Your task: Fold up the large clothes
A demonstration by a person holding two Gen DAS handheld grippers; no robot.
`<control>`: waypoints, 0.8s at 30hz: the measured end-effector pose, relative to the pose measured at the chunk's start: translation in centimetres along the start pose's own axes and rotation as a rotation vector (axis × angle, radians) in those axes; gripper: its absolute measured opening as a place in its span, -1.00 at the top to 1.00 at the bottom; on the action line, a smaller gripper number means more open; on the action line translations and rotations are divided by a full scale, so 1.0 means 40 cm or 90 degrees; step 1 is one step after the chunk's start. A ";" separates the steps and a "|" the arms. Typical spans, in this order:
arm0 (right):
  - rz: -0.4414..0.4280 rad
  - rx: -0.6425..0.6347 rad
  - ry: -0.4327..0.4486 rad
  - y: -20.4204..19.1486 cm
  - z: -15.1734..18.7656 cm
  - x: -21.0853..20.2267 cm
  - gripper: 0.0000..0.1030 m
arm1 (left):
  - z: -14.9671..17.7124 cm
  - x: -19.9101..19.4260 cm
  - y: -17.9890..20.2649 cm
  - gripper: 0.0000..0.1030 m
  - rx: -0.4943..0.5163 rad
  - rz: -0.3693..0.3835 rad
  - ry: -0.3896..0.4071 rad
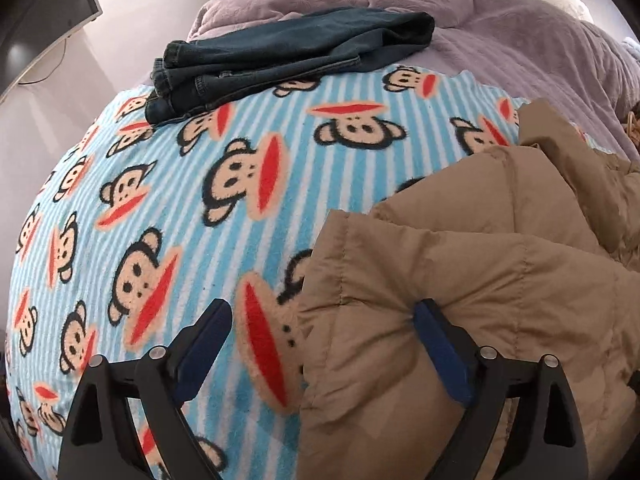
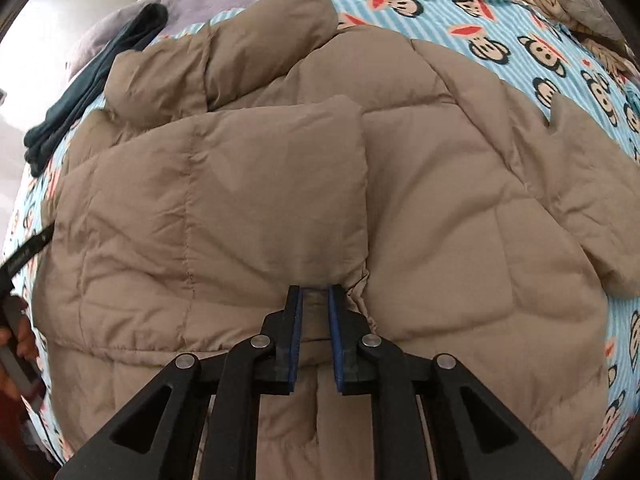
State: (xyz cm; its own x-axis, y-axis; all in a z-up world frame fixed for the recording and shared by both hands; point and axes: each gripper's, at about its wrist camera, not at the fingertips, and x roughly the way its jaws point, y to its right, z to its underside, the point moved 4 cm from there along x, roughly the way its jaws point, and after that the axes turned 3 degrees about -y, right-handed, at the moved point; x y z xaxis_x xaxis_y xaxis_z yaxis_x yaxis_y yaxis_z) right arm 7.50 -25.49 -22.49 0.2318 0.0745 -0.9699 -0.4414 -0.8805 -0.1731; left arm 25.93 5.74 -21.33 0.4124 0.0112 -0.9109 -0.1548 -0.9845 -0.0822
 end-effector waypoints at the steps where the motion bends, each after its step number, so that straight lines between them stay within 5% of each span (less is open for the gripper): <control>1: -0.001 0.002 0.000 0.000 0.000 -0.001 0.73 | -0.001 -0.009 -0.004 -0.82 -0.002 -0.004 -0.004; 10: -0.080 0.051 0.015 0.063 -0.038 0.012 0.71 | 0.061 -0.111 -0.011 -0.82 0.020 -0.025 -0.002; 12: -0.103 0.073 0.007 0.069 -0.045 -0.010 0.54 | 0.084 -0.137 -0.003 -0.82 0.027 -0.022 -0.004; 14: -0.113 0.074 0.019 0.074 -0.033 -0.050 -0.09 | 0.110 -0.170 0.012 -0.82 0.037 -0.012 -0.006; 21: -0.130 0.117 0.005 0.137 0.126 -0.153 -0.26 | 0.209 -0.273 0.141 -0.82 0.098 0.042 -0.035; 24: -0.142 0.153 -0.003 0.200 0.210 -0.184 -0.48 | 0.254 -0.316 0.227 -0.82 0.139 0.062 -0.039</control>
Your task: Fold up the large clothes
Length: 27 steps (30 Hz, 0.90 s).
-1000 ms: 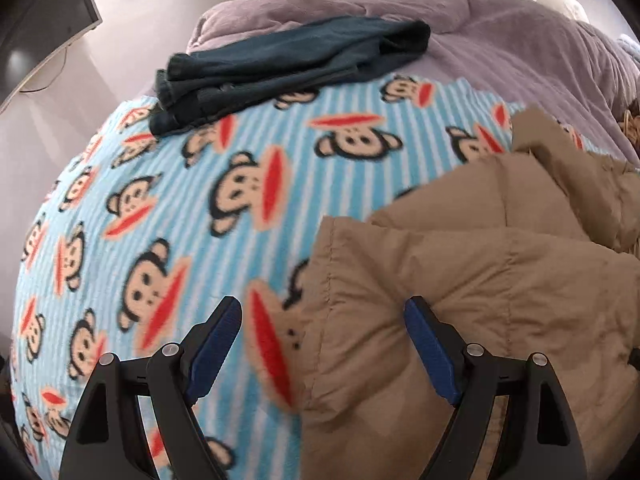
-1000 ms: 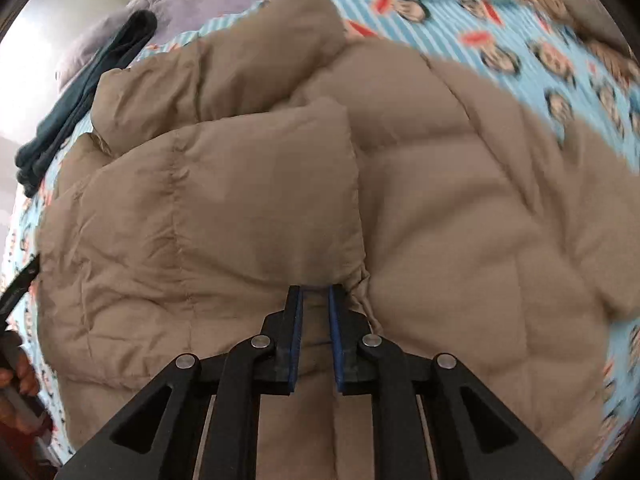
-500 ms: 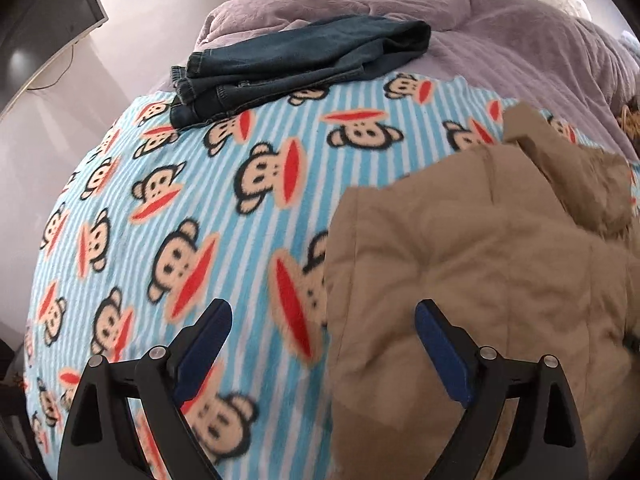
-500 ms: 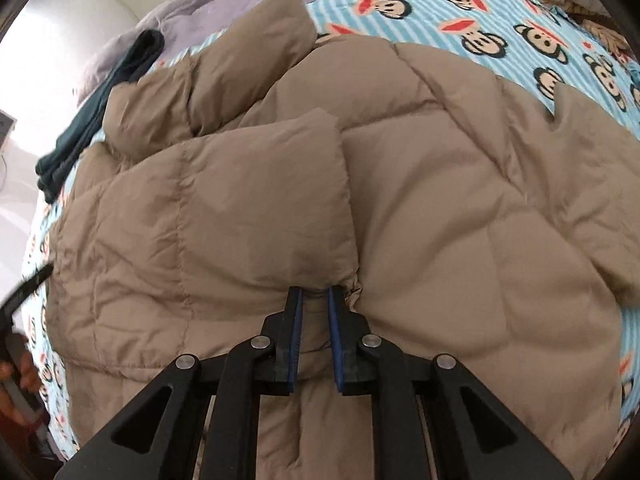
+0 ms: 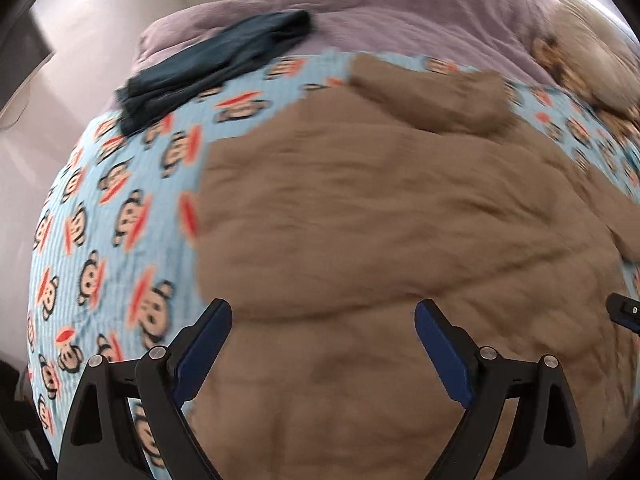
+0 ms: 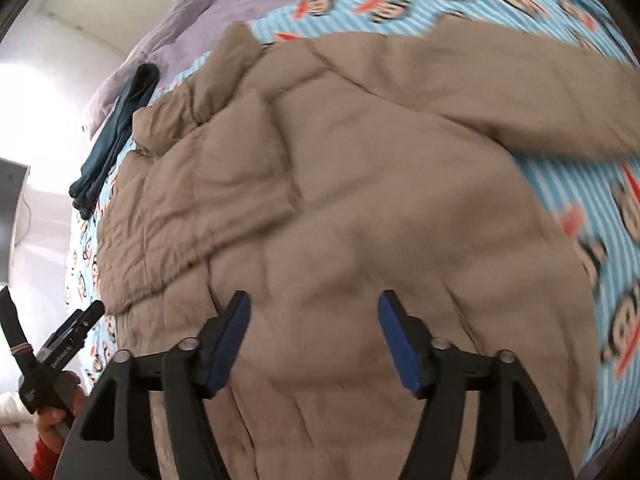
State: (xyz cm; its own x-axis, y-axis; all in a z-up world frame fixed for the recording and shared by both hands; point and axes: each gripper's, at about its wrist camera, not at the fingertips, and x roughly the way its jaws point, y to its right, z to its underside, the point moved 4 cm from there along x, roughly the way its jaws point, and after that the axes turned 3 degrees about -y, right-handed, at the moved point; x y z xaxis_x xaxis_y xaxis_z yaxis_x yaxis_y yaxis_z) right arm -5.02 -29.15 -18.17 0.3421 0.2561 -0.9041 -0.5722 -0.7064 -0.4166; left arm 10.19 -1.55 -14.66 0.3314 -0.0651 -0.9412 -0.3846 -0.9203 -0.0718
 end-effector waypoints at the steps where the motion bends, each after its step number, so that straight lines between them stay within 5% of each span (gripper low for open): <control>1: -0.005 0.011 0.001 0.023 0.015 -0.015 -0.55 | 0.008 -0.009 0.041 -0.82 0.014 0.009 -0.004; 7: -0.039 0.081 0.021 0.180 0.050 -0.100 -0.78 | 0.026 -0.036 0.233 -0.82 0.055 0.042 -0.021; 12: -0.046 0.135 0.063 0.353 -0.005 -0.178 -0.99 | 0.019 -0.060 0.354 -0.92 0.045 0.056 -0.014; 24: -0.079 0.313 0.132 0.711 -0.175 -0.230 -1.00 | 0.000 -0.065 0.534 -1.00 0.043 0.039 -0.033; 27: -0.141 0.372 0.151 0.788 -0.228 -0.213 -1.00 | -0.003 -0.055 0.543 -1.00 0.040 0.017 -0.038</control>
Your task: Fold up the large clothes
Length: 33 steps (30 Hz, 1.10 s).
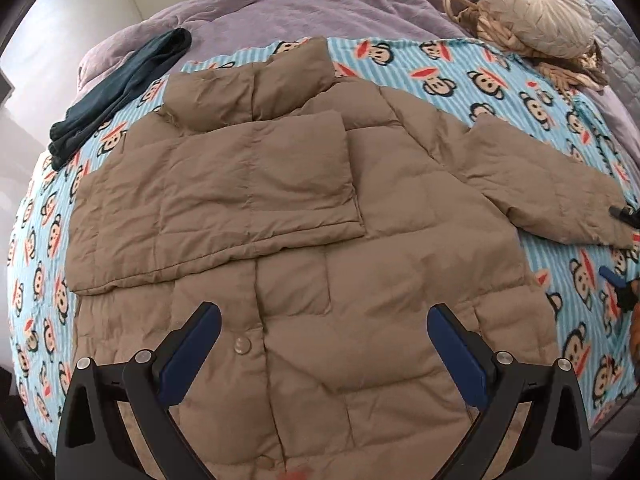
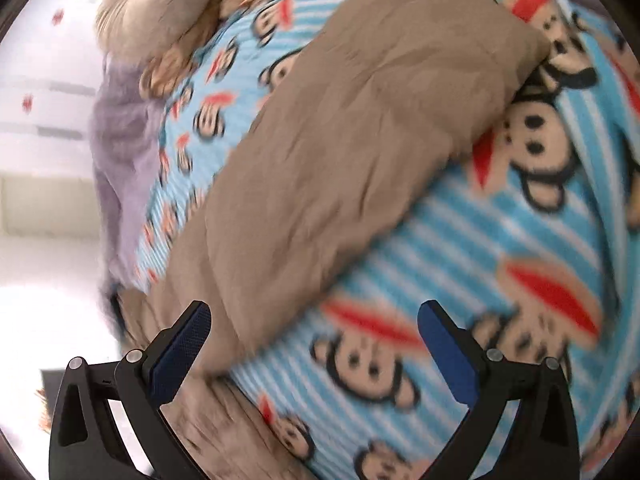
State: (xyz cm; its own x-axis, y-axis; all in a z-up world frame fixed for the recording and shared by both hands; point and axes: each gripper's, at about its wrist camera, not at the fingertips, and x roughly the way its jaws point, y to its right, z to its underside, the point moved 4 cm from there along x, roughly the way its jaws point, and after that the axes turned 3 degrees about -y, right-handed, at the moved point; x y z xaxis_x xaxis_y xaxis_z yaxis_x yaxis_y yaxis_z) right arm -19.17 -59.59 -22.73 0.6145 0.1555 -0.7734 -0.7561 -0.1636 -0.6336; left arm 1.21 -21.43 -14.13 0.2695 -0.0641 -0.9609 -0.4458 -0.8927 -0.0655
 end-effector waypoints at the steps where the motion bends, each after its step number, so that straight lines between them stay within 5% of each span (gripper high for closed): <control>1: -0.014 0.016 0.004 0.008 -0.018 0.006 -1.00 | -0.003 0.007 0.000 -1.00 -0.004 -0.004 -0.006; 9: -0.185 0.208 0.049 0.054 -0.150 0.060 -0.96 | -0.048 0.005 -0.012 -1.00 -0.038 0.019 -0.012; 10: -0.197 0.224 0.047 0.049 -0.154 0.063 -0.75 | -0.054 0.000 -0.016 -1.00 -0.042 0.020 -0.008; 11: -0.204 0.232 0.043 0.044 -0.157 0.065 -0.10 | -0.065 -0.009 -0.024 -1.00 -0.048 0.021 0.001; 13: -0.197 0.230 0.020 0.023 -0.160 0.072 0.87 | -0.089 -0.025 -0.042 -1.00 -0.057 0.018 0.018; 20: -0.190 0.065 0.039 -0.173 -0.159 0.017 0.88 | -0.144 -0.052 -0.142 -1.00 -0.094 0.002 0.052; 25: -0.185 -0.121 0.044 -0.425 -0.082 0.005 0.88 | -0.171 -0.060 -0.249 -1.00 -0.125 -0.013 0.080; 29: -0.165 -0.314 0.045 -0.664 0.058 0.048 0.88 | -0.187 -0.044 -0.357 -1.00 -0.158 -0.023 0.090; 33: -0.118 -0.529 0.011 -0.857 0.296 0.177 0.88 | -0.190 -0.030 -0.449 -1.00 -0.186 -0.023 0.102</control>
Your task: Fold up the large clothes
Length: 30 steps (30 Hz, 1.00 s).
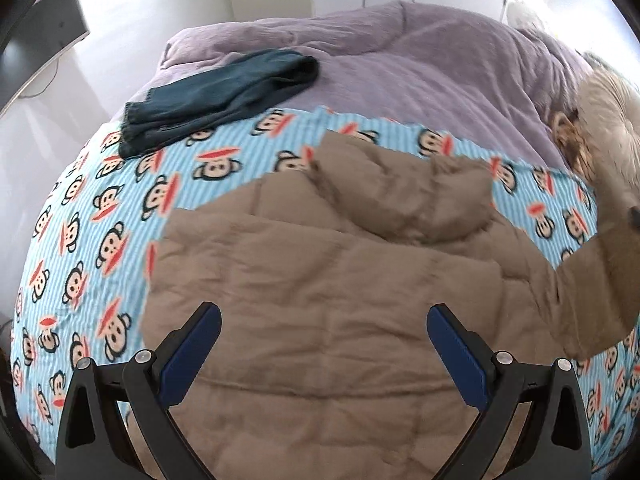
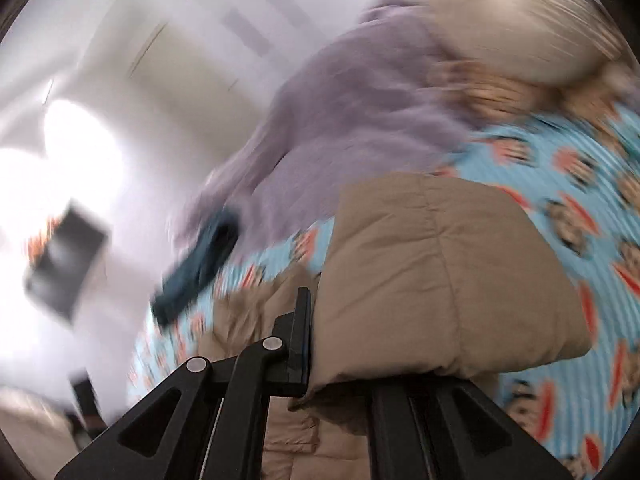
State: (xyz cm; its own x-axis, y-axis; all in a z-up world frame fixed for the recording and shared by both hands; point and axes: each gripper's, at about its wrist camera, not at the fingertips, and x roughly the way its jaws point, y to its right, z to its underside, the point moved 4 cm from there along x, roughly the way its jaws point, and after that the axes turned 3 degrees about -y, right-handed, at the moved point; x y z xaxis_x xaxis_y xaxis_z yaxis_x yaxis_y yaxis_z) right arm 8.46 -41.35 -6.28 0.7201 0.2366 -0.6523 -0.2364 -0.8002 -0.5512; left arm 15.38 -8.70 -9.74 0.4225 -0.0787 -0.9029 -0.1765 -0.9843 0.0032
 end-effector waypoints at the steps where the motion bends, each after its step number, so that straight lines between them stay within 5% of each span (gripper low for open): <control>1: 0.001 -0.022 -0.016 -0.039 0.023 0.032 0.88 | -0.005 0.011 -0.023 -1.00 -0.005 0.002 -0.002; 6: 0.036 -0.153 -0.125 -0.218 0.184 0.263 0.88 | 0.005 0.058 -0.095 -1.00 -0.019 0.011 -0.020; 12: 0.100 -0.186 -0.240 -0.207 0.341 0.410 0.79 | 0.034 0.111 -0.138 -1.00 -0.026 0.017 -0.042; 15: 0.098 -0.142 -0.266 -0.170 0.356 0.406 0.07 | 0.041 0.132 -0.131 -1.00 -0.025 0.031 -0.047; 16: 0.086 -0.128 -0.264 -0.166 0.353 0.396 -0.32 | 0.042 0.140 -0.125 -1.00 -0.027 0.038 -0.048; 18: 0.055 -0.087 -0.242 -0.145 0.340 0.345 -0.50 | 0.043 0.148 -0.117 -1.00 -0.031 0.052 -0.049; 23: 0.025 0.159 -0.164 -0.004 0.298 0.245 -0.46 | 0.036 0.160 -0.104 -1.00 -0.048 0.112 -0.054; 24: 0.024 0.218 -0.145 0.035 0.287 0.234 -0.13 | 0.035 0.159 -0.104 -1.00 -0.054 0.128 -0.054; 25: 0.031 0.231 -0.139 0.044 0.278 0.235 0.49 | 0.032 0.156 -0.107 -1.00 -0.064 0.153 -0.054; 26: 0.042 0.227 -0.139 0.049 0.263 0.239 0.67 | 0.030 0.154 -0.111 -1.00 -0.070 0.170 -0.054; 30: 0.033 0.083 -0.141 -0.057 0.225 0.261 0.74 | 0.023 0.145 -0.139 -1.00 -0.111 0.252 -0.058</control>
State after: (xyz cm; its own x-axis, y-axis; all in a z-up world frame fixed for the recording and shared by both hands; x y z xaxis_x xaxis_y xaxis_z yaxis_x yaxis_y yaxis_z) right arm 10.63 -32.11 -16.51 0.5477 0.3241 -0.7714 -0.3611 -0.7401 -0.5674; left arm 18.01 -3.54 -15.40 0.2709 -0.4483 -0.8518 -0.1523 -0.8937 0.4219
